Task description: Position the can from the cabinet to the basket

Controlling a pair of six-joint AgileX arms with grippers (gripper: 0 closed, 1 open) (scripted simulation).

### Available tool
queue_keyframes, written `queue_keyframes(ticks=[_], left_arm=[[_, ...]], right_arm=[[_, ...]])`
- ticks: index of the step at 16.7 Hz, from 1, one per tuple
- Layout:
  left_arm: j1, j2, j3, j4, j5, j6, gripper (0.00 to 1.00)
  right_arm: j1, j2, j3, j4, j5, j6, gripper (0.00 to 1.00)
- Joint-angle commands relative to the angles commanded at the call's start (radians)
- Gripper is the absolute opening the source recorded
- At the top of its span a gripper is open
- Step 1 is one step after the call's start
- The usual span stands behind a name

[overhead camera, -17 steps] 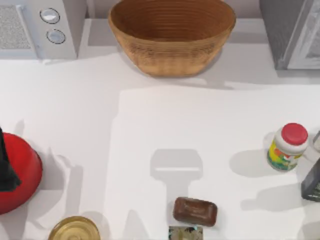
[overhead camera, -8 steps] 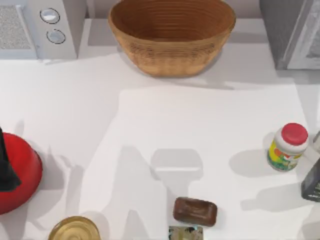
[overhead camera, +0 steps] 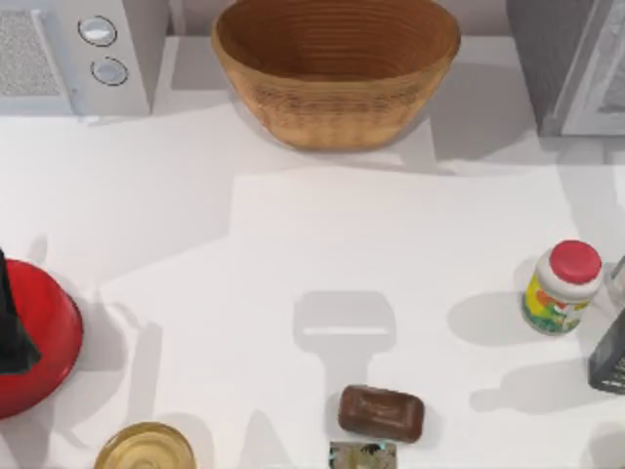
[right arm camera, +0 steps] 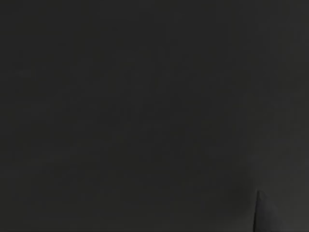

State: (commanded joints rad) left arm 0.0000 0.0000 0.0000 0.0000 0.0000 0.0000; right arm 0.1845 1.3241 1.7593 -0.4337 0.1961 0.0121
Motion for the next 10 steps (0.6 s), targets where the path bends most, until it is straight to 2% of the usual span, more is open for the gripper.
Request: queue_keyframes(ticks=[3,5,10], left_arm=[[0.000,0.000,0.000,0.000,0.000,0.000,1.00],[0.000,0.000,0.000,0.000,0.000,0.000,1.00],[0.000,0.000,0.000,0.000,0.000,0.000,1.00]], right_arm=[[0.176,-0.018,-0.018,-0.004,0.176,-0.002,1.00],[0.240,-0.026,-0.026,-0.006,0.240,-0.004,1.00],[0.261,-0.029,-0.029,-0.006,0.262,-0.004,1.00]])
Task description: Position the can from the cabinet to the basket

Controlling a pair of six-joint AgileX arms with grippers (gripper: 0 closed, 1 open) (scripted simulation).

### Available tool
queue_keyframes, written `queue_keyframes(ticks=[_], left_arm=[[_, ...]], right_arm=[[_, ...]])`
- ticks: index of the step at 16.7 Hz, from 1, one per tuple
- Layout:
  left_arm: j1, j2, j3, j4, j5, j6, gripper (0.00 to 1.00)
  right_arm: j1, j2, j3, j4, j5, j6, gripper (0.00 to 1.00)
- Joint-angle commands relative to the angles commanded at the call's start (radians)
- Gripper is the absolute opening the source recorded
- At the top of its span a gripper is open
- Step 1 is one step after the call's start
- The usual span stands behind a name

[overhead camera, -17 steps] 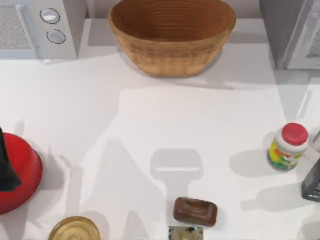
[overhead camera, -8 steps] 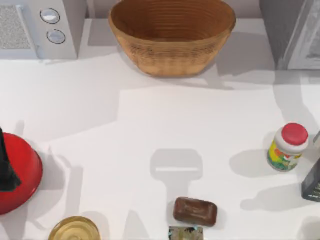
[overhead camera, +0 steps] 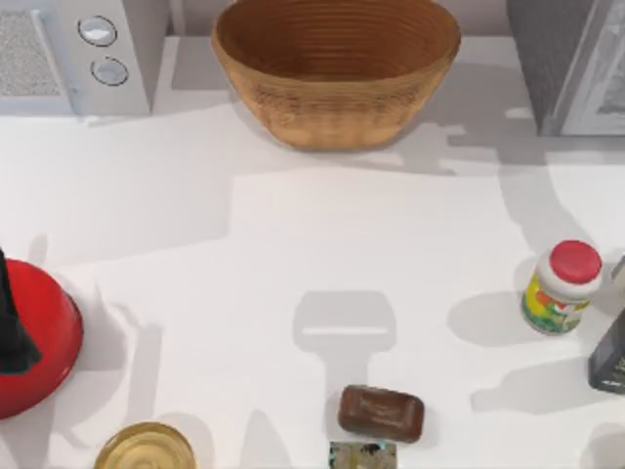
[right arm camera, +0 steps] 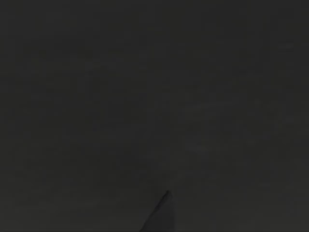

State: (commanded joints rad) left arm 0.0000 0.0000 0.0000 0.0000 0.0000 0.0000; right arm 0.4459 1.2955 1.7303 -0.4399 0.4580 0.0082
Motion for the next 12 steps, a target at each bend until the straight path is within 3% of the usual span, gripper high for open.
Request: queue_keyframes(ticks=[12], left_arm=[[0.000,0.000,0.000,0.000,0.000,0.000,1.00]], right_arm=[[-0.107,0.128,0.113,0.038,-0.064,-0.010,1.00]])
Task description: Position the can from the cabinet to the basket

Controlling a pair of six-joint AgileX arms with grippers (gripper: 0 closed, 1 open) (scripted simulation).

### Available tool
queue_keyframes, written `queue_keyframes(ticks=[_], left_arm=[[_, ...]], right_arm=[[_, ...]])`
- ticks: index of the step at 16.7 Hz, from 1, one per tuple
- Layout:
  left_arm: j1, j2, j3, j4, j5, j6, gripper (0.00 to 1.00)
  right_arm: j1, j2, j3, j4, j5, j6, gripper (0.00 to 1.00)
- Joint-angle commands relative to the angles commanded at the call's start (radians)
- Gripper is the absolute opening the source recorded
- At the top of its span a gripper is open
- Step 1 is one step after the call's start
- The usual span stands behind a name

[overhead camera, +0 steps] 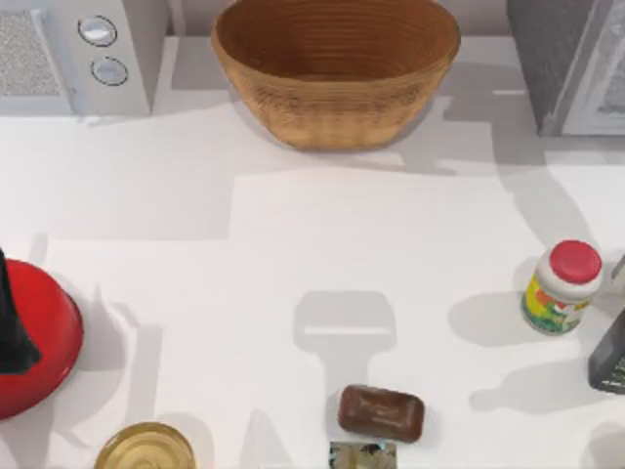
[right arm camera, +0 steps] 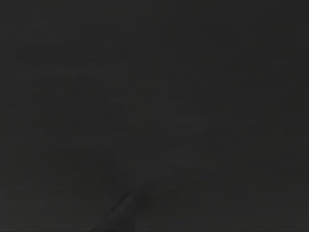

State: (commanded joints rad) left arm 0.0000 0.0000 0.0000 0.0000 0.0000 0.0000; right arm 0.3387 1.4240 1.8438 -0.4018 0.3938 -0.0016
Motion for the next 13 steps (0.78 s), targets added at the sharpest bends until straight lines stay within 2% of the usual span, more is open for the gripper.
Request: queue_keyframes(ticks=[6,13], left_arm=[[0.000,0.000,0.000,0.000,0.000,0.000,1.00],[0.000,0.000,0.000,0.000,0.000,0.000,1.00]], right_arm=[[-0.012,-0.100,-0.110,0.024,-0.016,-0.001,1.00],[-0.100,-0.459,-0.573,0.125,-0.120,-0.001,1.00]])
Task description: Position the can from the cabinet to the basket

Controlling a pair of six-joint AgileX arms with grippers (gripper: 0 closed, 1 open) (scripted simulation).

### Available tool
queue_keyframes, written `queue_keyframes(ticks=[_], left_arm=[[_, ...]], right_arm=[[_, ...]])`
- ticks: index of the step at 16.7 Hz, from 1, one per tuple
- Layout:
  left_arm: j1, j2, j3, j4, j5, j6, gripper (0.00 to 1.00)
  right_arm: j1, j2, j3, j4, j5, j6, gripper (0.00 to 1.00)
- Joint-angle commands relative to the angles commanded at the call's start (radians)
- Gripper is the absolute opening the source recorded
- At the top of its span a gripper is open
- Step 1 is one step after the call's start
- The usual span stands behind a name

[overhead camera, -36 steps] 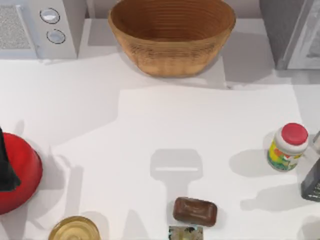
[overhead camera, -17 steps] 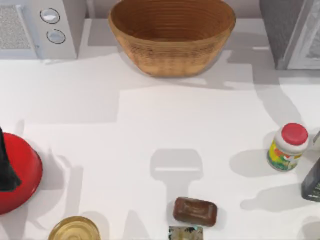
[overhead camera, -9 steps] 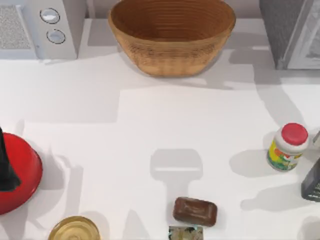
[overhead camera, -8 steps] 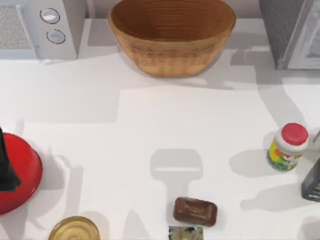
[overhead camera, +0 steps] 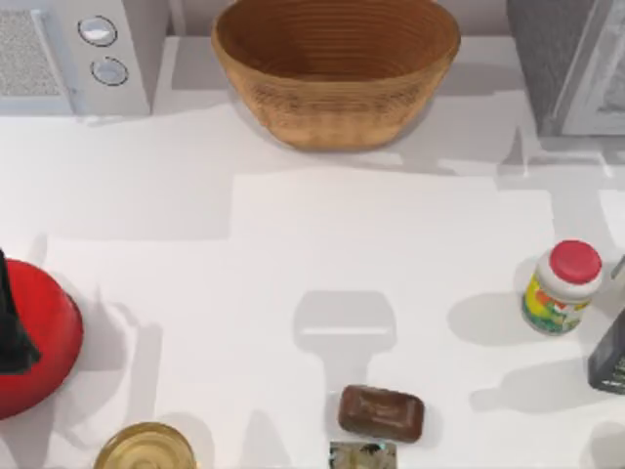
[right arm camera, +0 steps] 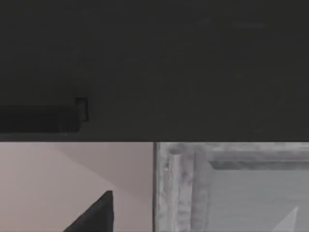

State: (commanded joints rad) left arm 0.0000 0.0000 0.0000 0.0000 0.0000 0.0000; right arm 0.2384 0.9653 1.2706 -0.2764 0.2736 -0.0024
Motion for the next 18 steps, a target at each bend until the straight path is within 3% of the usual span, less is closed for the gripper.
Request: queue_keyframes(ticks=[11,14,18], left_arm=[[0.000,0.000,0.000,0.000,0.000,0.000,1.00],[0.000,0.000,0.000,0.000,0.000,0.000,1.00],[0.000,0.000,0.000,0.000,0.000,0.000,1.00]], right_arm=[[-0.189,-0.771,-1.062,0.221,-0.218,0.002,1.00],[-0.224,-0.910,-1.214,0.261,-0.257,0.002,1.00],[-0.238,-0.965,-1.271,0.277,-0.274,0.002,1.00]])
